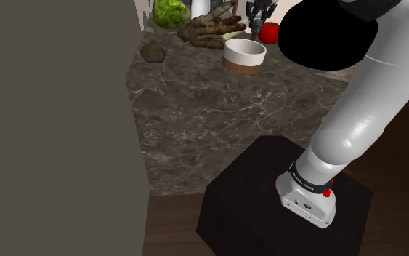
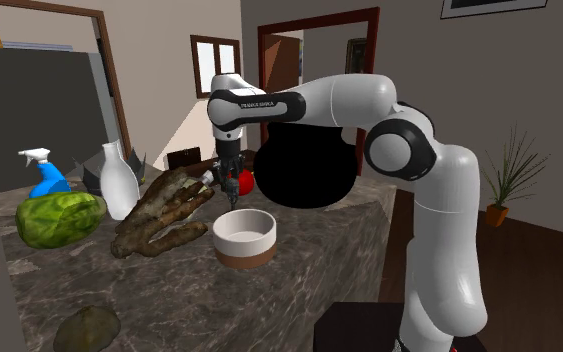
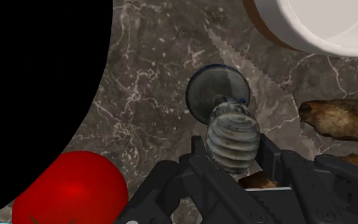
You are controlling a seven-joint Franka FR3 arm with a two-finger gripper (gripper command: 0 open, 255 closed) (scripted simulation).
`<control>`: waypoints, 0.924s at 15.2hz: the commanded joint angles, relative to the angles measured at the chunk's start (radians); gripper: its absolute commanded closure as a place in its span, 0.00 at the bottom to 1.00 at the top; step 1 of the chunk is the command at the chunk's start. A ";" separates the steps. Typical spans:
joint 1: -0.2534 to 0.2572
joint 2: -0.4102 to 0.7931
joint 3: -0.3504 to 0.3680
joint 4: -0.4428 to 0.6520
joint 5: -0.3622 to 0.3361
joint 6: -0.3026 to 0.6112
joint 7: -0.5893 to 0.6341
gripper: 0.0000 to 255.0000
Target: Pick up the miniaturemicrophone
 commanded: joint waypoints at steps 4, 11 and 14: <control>-0.004 0.012 -0.002 0.054 0.004 -0.046 -0.004 1.00; -0.014 0.042 -0.005 0.189 0.016 -0.152 -0.011 1.00; -0.021 0.061 -0.007 0.255 0.024 -0.201 -0.015 1.00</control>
